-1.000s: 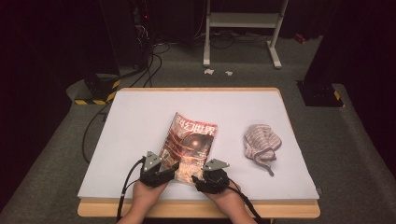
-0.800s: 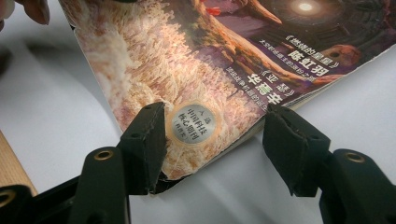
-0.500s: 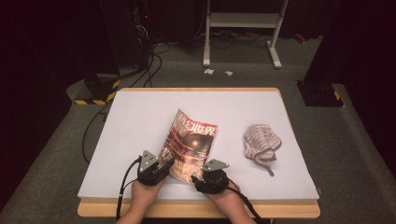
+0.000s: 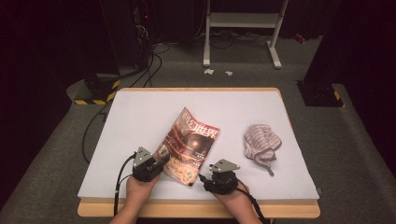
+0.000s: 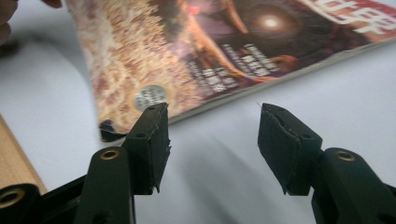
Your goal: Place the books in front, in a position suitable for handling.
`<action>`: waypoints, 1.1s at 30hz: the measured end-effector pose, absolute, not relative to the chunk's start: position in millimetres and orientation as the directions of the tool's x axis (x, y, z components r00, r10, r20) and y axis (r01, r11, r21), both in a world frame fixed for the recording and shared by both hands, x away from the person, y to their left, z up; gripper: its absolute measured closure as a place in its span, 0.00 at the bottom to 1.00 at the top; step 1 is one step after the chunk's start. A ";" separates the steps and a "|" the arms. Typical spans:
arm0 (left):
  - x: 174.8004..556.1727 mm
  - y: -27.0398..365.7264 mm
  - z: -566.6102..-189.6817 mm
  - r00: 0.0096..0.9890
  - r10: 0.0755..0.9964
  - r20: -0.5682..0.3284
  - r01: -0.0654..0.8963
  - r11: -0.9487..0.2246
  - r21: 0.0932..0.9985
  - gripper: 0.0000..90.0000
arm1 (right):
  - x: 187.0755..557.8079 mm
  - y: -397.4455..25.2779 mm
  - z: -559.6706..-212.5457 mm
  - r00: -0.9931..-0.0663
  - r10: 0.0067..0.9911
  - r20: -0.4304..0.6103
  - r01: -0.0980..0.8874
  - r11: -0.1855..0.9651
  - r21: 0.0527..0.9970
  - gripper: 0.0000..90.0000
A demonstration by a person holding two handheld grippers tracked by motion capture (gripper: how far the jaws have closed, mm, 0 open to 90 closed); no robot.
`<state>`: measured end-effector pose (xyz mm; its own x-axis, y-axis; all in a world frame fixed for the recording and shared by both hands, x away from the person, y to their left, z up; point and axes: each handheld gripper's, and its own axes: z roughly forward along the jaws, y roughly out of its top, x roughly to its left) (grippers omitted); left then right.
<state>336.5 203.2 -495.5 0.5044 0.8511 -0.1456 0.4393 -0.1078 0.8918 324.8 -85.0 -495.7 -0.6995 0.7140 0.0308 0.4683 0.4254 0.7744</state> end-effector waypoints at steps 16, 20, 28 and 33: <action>335.6 207.7 -483.7 0.522 0.844 -0.125 0.387 -0.104 0.916 0.88 | 328.0 -100.5 -496.1 -0.676 0.735 0.056 0.488 0.389 0.782 0.47; 335.2 209.6 -475.0 0.534 0.837 -0.117 0.355 -0.097 0.930 0.92 | 325.0 -105.2 -495.1 -0.666 0.744 0.054 0.489 0.381 0.785 0.47; 338.8 208.5 -462.2 0.564 0.819 -0.104 0.325 -0.104 0.940 0.93 | 317.8 -117.4 -492.8 -0.642 0.765 0.052 0.493 0.360 0.792 0.46; 337.5 206.5 -452.1 0.574 0.814 -0.087 0.280 -0.096 0.955 0.93 | 314.0 -122.8 -491.7 -0.629 0.776 0.050 0.495 0.350 0.795 0.46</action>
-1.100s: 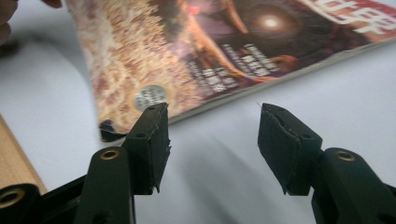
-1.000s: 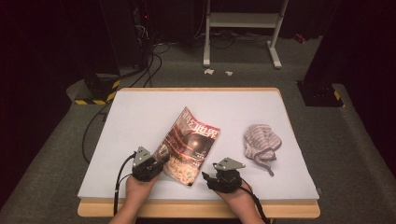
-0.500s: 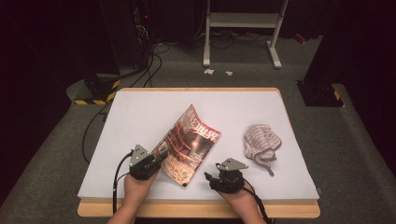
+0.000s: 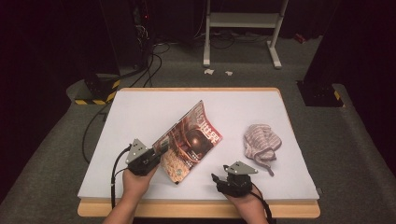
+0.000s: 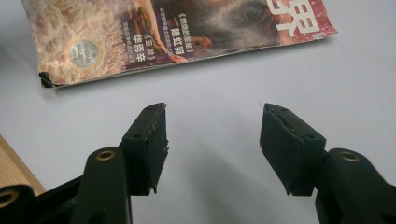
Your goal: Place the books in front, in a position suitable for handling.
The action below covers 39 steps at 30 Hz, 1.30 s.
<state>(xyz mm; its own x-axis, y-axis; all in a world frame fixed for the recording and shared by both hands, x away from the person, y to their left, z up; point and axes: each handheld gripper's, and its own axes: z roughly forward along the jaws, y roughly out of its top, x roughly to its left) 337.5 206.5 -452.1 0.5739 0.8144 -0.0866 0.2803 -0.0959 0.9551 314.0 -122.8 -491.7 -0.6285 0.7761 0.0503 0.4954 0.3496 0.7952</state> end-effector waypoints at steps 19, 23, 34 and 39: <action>336.8 219.4 -437.2 0.538 0.837 -0.100 0.227 -0.030 0.973 0.93 | 324.7 -126.1 -490.5 -0.624 0.776 0.091 0.502 0.309 0.808 0.46; 335.7 220.3 -431.3 0.533 0.841 -0.092 0.207 -0.024 0.978 0.93 | 322.6 -126.2 -490.5 -0.629 0.773 0.082 0.496 0.318 0.808 0.46; 341.0 224.1 -412.3 0.518 0.851 -0.087 0.168 -0.002 0.986 0.93 | 322.0 -129.1 -489.0 -0.626 0.775 0.082 0.492 0.311 0.813 0.46; 345.2 227.3 -405.9 0.509 0.858 -0.072 0.153 -0.008 0.988 0.93 | 321.3 -130.5 -489.0 -0.625 0.776 0.084 0.493 0.309 0.813 0.46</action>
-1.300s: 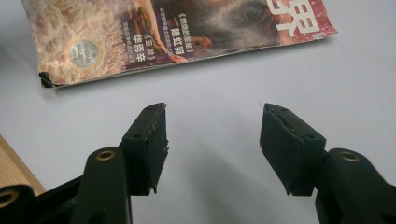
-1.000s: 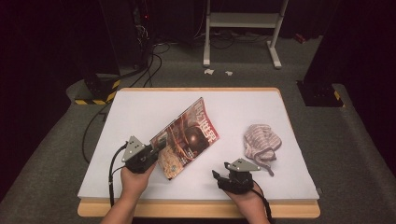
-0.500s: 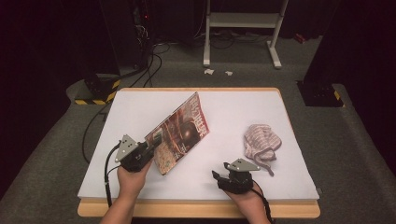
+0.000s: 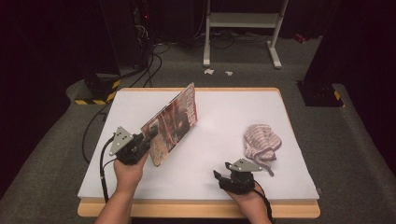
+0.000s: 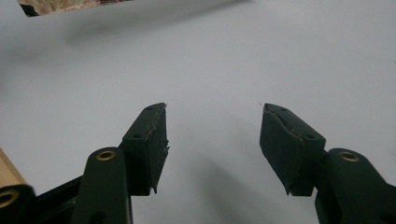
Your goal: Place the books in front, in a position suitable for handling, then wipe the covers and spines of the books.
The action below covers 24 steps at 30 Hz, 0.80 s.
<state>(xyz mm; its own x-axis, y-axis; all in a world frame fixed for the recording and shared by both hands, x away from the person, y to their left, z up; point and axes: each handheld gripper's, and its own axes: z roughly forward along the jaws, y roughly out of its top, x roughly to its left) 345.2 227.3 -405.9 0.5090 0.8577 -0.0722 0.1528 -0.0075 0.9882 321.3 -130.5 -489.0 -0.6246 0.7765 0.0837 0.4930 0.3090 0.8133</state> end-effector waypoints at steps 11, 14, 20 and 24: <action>353.7 235.0 -390.7 0.478 0.878 -0.016 0.109 -0.041 0.993 0.93 | 317.4 -129.0 -489.5 -0.633 0.770 0.076 0.489 0.322 0.810 0.46; 357.8 238.0 -388.0 0.468 0.884 0.000 0.103 -0.054 0.993 0.93 | 316.4 -129.2 -489.3 -0.633 0.771 0.072 0.487 0.324 0.811 0.46; 366.4 245.0 -386.8 0.439 0.898 0.038 0.086 -0.084 0.993 0.93 | 315.3 -128.4 -489.5 -0.631 0.773 0.070 0.490 0.327 0.808 0.46; 368.6 242.7 -394.2 0.439 0.897 0.051 0.090 -0.100 0.991 0.93 | 314.4 -128.2 -489.9 -0.632 0.772 0.063 0.487 0.332 0.808 0.46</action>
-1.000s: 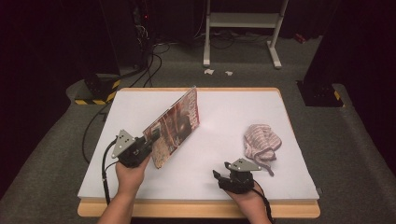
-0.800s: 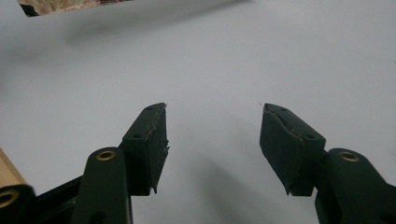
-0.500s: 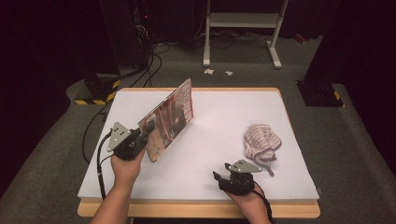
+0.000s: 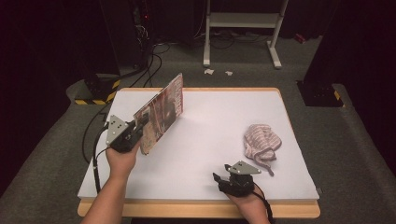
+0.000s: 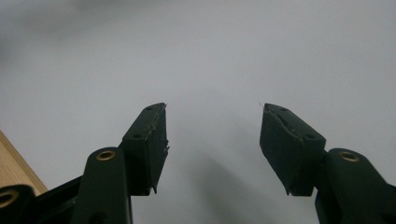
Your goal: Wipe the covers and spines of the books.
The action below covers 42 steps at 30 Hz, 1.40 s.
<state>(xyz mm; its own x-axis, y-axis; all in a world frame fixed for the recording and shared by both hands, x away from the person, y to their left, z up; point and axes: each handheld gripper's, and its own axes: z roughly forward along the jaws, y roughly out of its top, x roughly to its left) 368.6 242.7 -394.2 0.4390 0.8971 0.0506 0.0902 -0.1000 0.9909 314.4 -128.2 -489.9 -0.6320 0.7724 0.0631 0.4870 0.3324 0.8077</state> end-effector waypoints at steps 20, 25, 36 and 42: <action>350.8 183.9 -434.9 0.608 0.794 0.017 0.133 -0.123 0.984 0.93 | 315.0 -127.9 -491.3 -0.638 0.768 0.067 0.492 0.339 0.802 0.46; 344.6 172.7 -440.4 0.639 0.769 0.028 0.141 -0.153 0.978 0.93 | 315.3 -128.3 -491.7 -0.639 0.766 0.067 0.493 0.340 0.801 0.46; 334.1 154.4 -465.1 0.703 0.709 0.063 0.180 -0.263 0.948 0.93 | 315.4 -127.9 -491.2 -0.642 0.763 0.072 0.494 0.340 0.801 0.47; 327.3 149.7 -480.0 0.727 0.684 0.061 0.212 -0.309 0.927 0.92 | 316.3 -127.6 -490.7 -0.642 0.762 0.077 0.495 0.336 0.801 0.47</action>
<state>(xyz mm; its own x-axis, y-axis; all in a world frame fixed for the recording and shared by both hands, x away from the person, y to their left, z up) 327.3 149.7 -480.0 0.7267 0.6842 0.0615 0.2124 -0.3089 0.9271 316.3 -127.6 -490.7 -0.6424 0.7624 0.0774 0.4954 0.3361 0.8010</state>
